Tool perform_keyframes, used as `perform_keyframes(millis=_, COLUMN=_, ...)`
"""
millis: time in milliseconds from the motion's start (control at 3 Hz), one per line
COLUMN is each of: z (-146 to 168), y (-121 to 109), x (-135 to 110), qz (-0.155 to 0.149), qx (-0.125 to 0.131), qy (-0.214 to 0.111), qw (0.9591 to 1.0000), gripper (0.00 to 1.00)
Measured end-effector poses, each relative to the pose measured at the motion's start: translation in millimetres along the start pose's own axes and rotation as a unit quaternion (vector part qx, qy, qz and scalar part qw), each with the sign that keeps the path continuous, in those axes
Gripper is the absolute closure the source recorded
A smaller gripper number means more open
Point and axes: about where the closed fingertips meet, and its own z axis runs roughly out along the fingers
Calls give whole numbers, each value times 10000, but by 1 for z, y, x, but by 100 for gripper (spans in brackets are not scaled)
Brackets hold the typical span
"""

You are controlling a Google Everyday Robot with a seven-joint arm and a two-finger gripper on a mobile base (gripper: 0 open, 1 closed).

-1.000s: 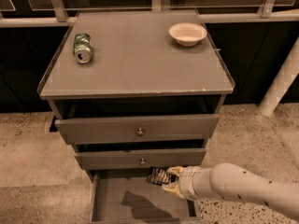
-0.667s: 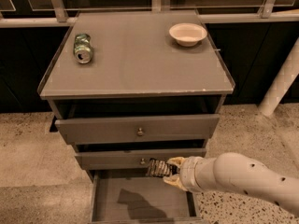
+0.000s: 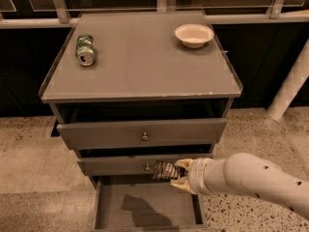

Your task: Pick rxbar chocolate from bottom drawer and place on counter

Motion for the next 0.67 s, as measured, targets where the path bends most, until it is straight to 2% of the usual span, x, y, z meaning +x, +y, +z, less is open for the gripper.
perform_keyframes(millis=333, z=-37, y=-26, x=-25, qz=-384, qx=45, qy=-48, qw=9992, gripper=100)
perform_keyframes(millis=667, z=-74, y=-53, x=-61, qz=-909, qx=-37, qy=-49, qw=9958, gripper=100)
